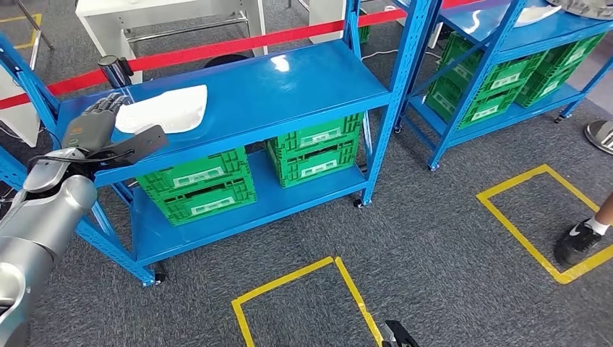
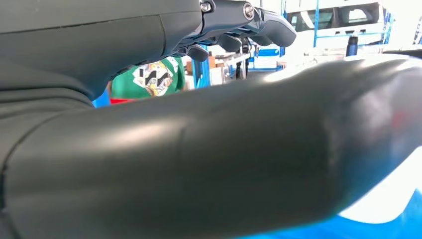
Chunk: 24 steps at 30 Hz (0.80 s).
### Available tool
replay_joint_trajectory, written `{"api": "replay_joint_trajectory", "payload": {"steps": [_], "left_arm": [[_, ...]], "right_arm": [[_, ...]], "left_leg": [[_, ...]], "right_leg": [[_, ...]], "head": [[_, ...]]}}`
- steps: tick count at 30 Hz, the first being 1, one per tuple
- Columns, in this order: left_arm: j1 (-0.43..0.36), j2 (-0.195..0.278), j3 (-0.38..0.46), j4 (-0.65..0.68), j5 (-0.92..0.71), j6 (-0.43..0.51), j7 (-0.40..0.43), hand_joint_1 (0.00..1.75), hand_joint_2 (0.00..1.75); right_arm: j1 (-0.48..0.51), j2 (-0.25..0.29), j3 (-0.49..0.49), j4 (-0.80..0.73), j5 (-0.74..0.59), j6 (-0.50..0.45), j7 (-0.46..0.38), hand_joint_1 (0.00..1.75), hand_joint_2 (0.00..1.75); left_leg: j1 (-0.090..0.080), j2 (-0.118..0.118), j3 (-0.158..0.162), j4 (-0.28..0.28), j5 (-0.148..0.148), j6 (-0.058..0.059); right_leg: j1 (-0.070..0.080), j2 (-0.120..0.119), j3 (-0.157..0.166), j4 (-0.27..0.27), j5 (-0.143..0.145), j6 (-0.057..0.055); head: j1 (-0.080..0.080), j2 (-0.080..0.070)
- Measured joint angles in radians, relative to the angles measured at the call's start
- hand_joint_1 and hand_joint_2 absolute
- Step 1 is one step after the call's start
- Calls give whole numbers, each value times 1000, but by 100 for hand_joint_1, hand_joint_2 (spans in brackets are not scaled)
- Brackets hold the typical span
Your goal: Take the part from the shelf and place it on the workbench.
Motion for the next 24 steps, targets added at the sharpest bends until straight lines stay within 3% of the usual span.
{"api": "replay_joint_trajectory", "payload": {"steps": [1, 3, 5, 7, 9, 11, 13, 14, 15, 17, 18, 19, 22, 24], "left_arm": [[0, -1, 0, 1, 0, -1, 0, 0, 0], [-3, -1, 0, 2, -1, -5, 0, 0, 0], [-6, 1, 0, 2, -2, -8, -1, 0, 0], [-9, 5, 0, 1, -3, -8, -3, 0, 0], [-12, 7, 0, 0, -3, -8, -4, 0, 0], [-10, 9, 0, 2, -3, -8, -4, 0, 0], [-5, 12, 0, 5, -4, -8, -4, 0, 0], [-5, 13, 0, 5, -5, -8, -5, 0, 0], [-5, 15, 0, 5, -5, -8, -6, 0, 0], [-5, 19, 0, 6, -6, -7, -8, 0, 0], [-5, 21, 0, 6, -7, -6, -8, 0, 0], [-4, 22, 0, 6, -7, -4, -9, 0, 0], [-4, 20, 0, 2, -10, 2, -10, 0, 0], [-4, 16, 0, 0, -10, 4, -11, 0, 0]], "right_arm": [[1, 0, 0, 0, 0, 0, 0, 0, 0], [3, 0, 0, 1, 2, 0, -1, 0, 0], [3, 0, 0, 1, 6, 1, -3, 0, 0], [3, 0, 0, 1, 9, 1, -7, 0, 0], [2, 0, 0, 1, 11, 2, -10, 0, 0], [2, 0, -1, 1, 12, 2, -11, 0, 0], [4, 0, -1, 1, 13, 2, -11, 0, 0], [5, 0, -1, 1, 15, 2, -11, 0, 0], [5, 0, -1, 1, 16, 3, -11, 0, 0], [4, 1, -1, 2, 19, 4, -10, 0, 0], [3, 2, -1, 2, 20, 4, -9, 0, 0], [2, 3, -1, 2, 20, 5, -8, 0, 0], [0, 2, -1, 2, 21, 6, -7, 0, 0], [-3, 2, -1, 2, 21, 6, -6, 0, 0]], "left_leg": [[-1, 0, 13, 5, -15, -4], [-4, -2, 26, 8, -39, -15], [-5, -5, 37, 14, -48, -28], [-4, -2, 27, 52, -45, -39], [0, 3, -32, 153, -59, -50], [4, 6, -120, 268, -106, -58], [6, 7, -174, 293, -130, -59], [5, 7, -177, 257, -110, -55], [2, 7, -167, 197, -66, -47], [-7, 5, -140, 64, 50, -28], [-11, 3, -129, 24, 87, -22], [-14, 1, -121, 1, 104, -17], [-9, -3, -87, -17, 93, -5], [-6, -2, -63, -21, 81, 3]], "right_leg": [[1, -1, 9, -59, 59, -2], [4, -3, 25, -121, 128, -14], [5, -4, 38, -128, 126, -31], [2, -3, 59, -132, 116, -45], [0, -1, 83, -135, 100, -53], [0, 0, 108, -135, 78, -55], [0, 2, 137, -135, 54, -55], [1, 3, 154, -135, 42, -55], [1, 3, 170, -136, 29, -54], [3, 5, 199, -139, 5, -48], [4, 7, 208, -143, -6, -43], [5, 8, 215, -141, -10, -37], [6, 7, 214, -101, 1, -24], [5, 4, 158, -6, -9, -18]], "head": [[0, 0], [-1, 0], [-1, 0], [-2, 0], [-4, 0], [-4, 0], [-5, 0], [-5, 0], [-5, 0], [-5, 0], [-5, 0], [-5, 0], [-3, 0], [-2, 0]]}}
